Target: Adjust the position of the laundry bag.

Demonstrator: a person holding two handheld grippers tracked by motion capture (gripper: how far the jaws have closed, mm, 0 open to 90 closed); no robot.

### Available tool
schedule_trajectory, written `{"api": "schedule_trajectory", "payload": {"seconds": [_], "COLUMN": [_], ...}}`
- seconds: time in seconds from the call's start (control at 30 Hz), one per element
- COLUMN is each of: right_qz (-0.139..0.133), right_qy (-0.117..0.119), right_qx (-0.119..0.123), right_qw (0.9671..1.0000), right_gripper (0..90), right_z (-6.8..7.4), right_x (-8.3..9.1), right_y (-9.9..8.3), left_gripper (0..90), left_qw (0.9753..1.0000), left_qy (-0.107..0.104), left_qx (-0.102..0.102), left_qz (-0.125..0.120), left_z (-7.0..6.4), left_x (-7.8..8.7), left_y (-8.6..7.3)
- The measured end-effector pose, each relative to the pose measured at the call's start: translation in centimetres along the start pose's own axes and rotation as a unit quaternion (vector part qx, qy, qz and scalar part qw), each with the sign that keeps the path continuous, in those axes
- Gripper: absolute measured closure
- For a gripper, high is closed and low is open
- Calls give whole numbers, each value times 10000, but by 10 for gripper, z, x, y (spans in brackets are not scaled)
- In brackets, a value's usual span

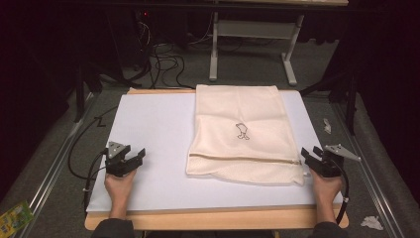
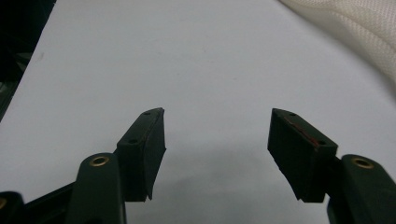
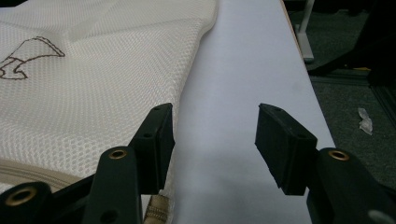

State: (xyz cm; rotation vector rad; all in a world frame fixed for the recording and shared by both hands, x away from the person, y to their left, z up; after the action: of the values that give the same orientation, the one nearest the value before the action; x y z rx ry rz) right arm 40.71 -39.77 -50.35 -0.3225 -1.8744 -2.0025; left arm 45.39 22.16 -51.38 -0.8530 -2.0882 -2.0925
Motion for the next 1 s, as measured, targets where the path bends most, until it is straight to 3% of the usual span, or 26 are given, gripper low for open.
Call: {"api": "schedule_trajectory", "payload": {"seconds": [0.2,0.43,0.67,1.0], "right_qz": [7,62,52,109], "right_qy": [-22,25,32,74], "right_qx": [45,-124,-176,-165], "right_qw": [10000,9999,9998,9998], "right_gripper": [480,481,481,493], "right_z": [0,-2,-3,-2], "right_x": [0,-1,-1,-1], "right_y": [0,0,1,1], "left_gripper": [366,366,357,363], "left_qw": [10000,9997,9992,9990], "left_qy": [-48,-126,-172,-204], "left_qx": [-6,83,-67,-146], "left_qz": [69,185,355,380], "left_z": [0,1,-2,-6], "left_x": [-1,-3,-6,-7], "left_y": [0,0,0,6]}}
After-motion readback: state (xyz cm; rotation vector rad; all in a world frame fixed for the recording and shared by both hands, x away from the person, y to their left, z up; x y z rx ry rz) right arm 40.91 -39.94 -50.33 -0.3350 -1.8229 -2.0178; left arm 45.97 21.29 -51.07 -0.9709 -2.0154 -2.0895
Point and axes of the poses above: each handheld gripper's, and its own axes: x roughly backward along the jaws, y roughly out of its top, z roughly to its left, the point moved 6 cm from there along -x, roughly forward along the jaws, and after that the axes turned 5 degrees about -z, right-handed, at the moved point
